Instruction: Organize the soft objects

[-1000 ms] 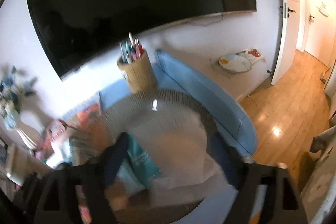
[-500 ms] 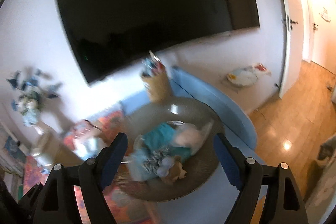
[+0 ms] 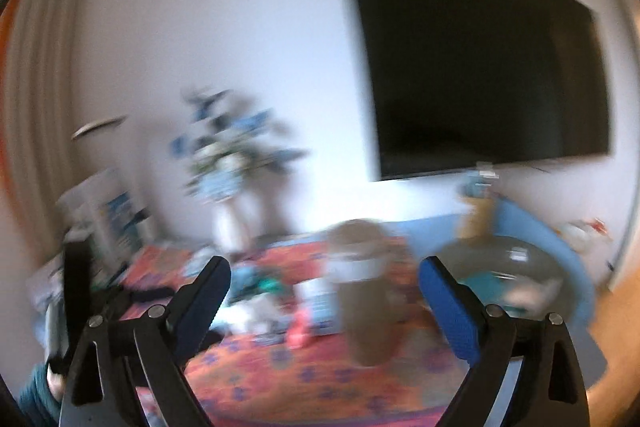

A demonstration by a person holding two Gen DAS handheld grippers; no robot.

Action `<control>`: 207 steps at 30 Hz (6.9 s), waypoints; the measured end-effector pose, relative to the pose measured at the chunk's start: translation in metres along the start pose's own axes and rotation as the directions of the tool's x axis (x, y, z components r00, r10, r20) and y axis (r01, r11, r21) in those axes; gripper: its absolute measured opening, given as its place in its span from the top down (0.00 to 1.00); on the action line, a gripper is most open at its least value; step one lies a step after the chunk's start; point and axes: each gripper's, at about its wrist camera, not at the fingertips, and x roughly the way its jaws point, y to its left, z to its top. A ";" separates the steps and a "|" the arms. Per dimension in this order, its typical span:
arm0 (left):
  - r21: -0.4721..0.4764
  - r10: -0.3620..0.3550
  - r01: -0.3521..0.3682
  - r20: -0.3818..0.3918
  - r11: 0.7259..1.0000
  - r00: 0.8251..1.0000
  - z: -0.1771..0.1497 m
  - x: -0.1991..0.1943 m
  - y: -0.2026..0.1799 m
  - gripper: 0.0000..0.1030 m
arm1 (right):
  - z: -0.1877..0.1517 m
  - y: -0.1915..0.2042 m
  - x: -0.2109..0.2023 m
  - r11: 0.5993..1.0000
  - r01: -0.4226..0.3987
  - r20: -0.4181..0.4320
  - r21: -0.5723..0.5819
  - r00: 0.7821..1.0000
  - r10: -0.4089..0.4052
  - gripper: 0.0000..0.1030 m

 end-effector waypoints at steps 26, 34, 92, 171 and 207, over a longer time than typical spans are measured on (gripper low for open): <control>-0.312 0.076 -0.113 -0.130 0.943 0.989 -0.082 0.085 0.140 0.08 | -0.125 0.111 0.217 0.986 -0.051 -0.414 -0.159 0.910 -0.020 0.08; -0.321 0.028 -0.066 -0.125 0.945 0.992 -0.085 0.087 0.142 0.08 | -0.124 0.100 0.225 0.994 -0.048 -0.443 -0.094 0.896 0.001 0.08; -0.467 -0.117 0.090 -0.027 0.879 0.993 -0.039 0.053 0.199 0.19 | -0.066 0.110 0.231 0.998 -0.039 -0.422 -0.038 0.906 0.020 0.08; -0.424 0.055 -0.086 -0.085 0.901 0.995 -0.116 0.056 0.185 0.82 | -0.146 0.198 0.246 0.960 -0.150 -0.522 -0.236 0.853 0.005 0.36; -0.264 -0.340 0.320 -0.031 0.910 0.940 -0.063 0.053 0.039 0.82 | -0.110 -0.024 0.099 0.974 0.205 -0.487 0.096 0.863 -0.134 0.36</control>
